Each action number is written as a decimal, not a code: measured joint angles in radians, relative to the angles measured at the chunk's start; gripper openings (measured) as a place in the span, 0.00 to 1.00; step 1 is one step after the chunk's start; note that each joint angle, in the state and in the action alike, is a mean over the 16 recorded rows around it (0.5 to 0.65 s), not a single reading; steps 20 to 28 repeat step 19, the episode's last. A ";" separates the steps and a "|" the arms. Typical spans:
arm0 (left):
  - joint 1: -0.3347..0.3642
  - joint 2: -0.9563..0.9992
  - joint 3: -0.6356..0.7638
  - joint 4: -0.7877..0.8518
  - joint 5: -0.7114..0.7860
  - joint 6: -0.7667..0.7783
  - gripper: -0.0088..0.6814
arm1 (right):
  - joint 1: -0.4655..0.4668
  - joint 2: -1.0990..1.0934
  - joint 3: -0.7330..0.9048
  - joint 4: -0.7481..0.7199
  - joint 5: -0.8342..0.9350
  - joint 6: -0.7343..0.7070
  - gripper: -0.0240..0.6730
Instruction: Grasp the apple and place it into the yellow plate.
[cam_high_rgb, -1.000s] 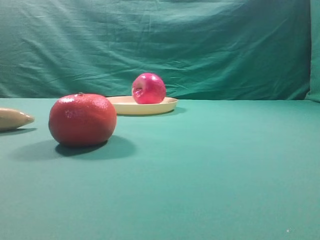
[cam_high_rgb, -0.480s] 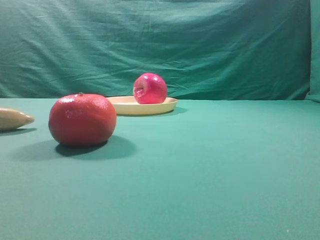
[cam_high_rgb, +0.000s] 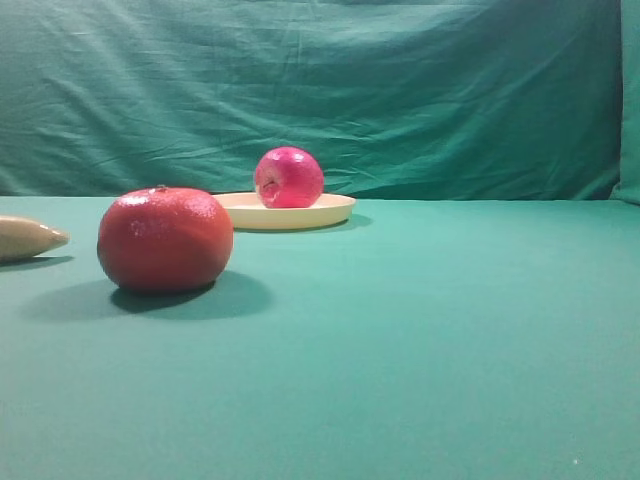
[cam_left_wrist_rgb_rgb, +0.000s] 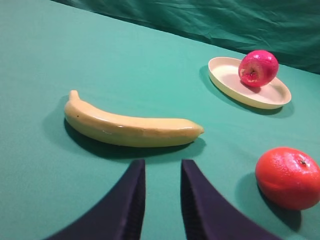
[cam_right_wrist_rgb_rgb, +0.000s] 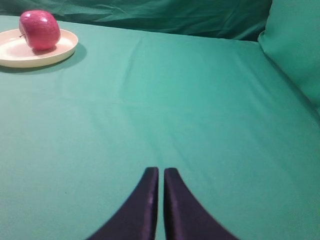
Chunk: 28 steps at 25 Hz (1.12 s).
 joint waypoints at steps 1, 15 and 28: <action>0.000 0.000 0.000 0.000 0.000 0.000 0.24 | 0.000 0.000 0.000 0.000 0.000 0.000 0.03; 0.000 0.000 0.000 0.000 0.000 0.000 0.24 | 0.000 0.000 0.000 0.000 0.000 -0.001 0.03; 0.000 0.000 0.000 0.000 0.000 0.000 0.24 | 0.000 0.000 0.000 0.000 0.000 -0.002 0.03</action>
